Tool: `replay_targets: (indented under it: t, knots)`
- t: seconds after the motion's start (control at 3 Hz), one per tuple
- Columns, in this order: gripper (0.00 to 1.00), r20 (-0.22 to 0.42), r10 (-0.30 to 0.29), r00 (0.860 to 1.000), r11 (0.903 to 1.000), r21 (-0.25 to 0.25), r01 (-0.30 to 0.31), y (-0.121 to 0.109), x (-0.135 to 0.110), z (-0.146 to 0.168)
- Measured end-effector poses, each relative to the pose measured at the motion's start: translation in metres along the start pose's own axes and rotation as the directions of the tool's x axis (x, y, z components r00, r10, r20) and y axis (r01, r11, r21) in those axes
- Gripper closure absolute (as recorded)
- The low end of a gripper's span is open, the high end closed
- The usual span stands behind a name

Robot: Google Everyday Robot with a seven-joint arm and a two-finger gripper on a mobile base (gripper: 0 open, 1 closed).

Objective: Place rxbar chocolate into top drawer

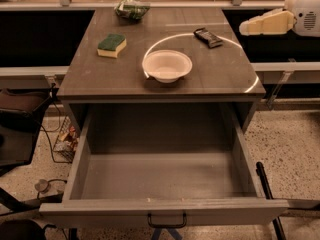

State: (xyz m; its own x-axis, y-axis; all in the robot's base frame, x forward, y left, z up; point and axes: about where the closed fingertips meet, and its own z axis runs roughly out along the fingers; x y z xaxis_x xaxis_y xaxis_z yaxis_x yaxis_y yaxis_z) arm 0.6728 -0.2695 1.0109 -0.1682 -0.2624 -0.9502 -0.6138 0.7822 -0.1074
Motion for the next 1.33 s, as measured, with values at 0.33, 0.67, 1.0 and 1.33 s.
replay_targets:
  t: [0.33,0.67,1.0,1.33]
  knots:
    - [0.00,-0.059,-0.042,0.997,0.9990,0.016,0.043,0.001,0.017,0.029]
    - [0.00,-0.112,-0.078,0.991,0.9968,0.011,0.079,-0.006,0.052,0.072]
    - [0.00,-0.131,-0.092,0.987,0.9957,-0.022,0.090,-0.021,0.086,0.107]
    - [0.00,-0.105,-0.075,0.992,0.9950,-0.073,0.068,-0.051,0.106,0.158]
